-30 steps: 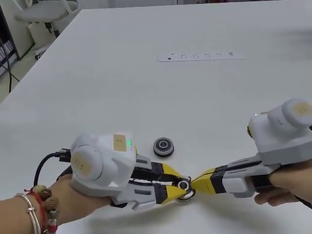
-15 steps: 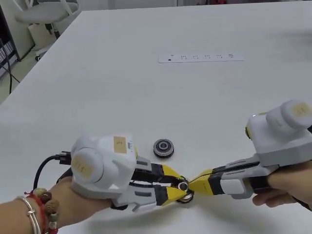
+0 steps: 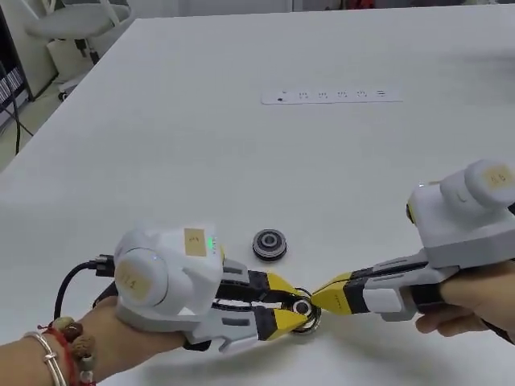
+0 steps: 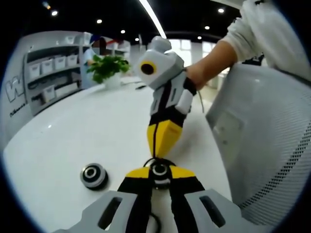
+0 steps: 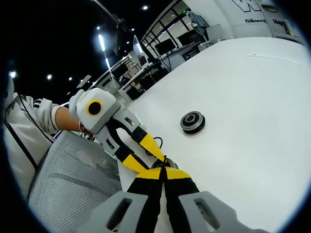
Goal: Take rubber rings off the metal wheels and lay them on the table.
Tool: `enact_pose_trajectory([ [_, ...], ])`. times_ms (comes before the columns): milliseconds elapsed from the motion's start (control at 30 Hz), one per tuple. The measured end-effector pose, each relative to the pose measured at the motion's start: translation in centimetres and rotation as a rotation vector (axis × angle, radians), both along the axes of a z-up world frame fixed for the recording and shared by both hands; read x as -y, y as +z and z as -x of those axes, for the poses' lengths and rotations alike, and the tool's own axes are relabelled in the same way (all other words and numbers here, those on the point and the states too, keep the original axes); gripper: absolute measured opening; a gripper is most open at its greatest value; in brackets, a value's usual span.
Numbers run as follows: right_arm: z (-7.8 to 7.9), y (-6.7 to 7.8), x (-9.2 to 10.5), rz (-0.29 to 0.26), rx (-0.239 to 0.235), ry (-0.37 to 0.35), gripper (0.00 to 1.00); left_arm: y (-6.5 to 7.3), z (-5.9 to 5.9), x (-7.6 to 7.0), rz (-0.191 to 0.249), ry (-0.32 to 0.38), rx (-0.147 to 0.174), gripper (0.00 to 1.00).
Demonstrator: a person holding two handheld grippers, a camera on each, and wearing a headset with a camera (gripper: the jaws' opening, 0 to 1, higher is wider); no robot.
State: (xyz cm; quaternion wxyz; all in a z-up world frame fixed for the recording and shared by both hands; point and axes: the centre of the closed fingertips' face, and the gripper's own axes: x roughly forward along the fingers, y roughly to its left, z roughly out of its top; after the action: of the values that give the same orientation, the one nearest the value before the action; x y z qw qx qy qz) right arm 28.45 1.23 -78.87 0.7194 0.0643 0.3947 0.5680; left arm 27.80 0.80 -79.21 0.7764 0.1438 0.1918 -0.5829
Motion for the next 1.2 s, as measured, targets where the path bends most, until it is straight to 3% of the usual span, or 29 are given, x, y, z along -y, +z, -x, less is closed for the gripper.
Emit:
enact_pose_trajectory([
  [333,0.0,0.1,0.2,0.008,0.005,-0.003,0.00,0.3,0.6,-0.5,-0.041,-0.033,0.007,0.18],
  [433,0.0,0.3,0.2,0.008,0.007,-0.004,0.00,1.3,0.7,-0.9,-0.010,-0.024,0.001,0.21],
  [500,0.1,0.3,0.2,0.010,0.009,-0.004,0.00,1.9,0.9,-1.0,0.013,-0.013,-0.023,0.27],
  [700,0.2,0.6,0.3,0.009,0.013,-0.004,0.00,3.4,1.0,-2.1,0.030,0.013,0.008,0.41],
  [800,0.2,0.8,0.3,0.011,0.016,-0.003,0.00,4.1,1.1,-2.6,0.035,0.028,0.016,0.52],
  [867,0.2,0.9,0.3,0.009,0.016,-0.003,0.00,4.6,1.1,-3.0,0.029,0.037,0.041,0.58],
  [1200,0.4,1.6,0.8,0.009,0.026,-0.008,0.00,6.6,1.1,-4.8,0.058,0.086,0.069,0.74],
])
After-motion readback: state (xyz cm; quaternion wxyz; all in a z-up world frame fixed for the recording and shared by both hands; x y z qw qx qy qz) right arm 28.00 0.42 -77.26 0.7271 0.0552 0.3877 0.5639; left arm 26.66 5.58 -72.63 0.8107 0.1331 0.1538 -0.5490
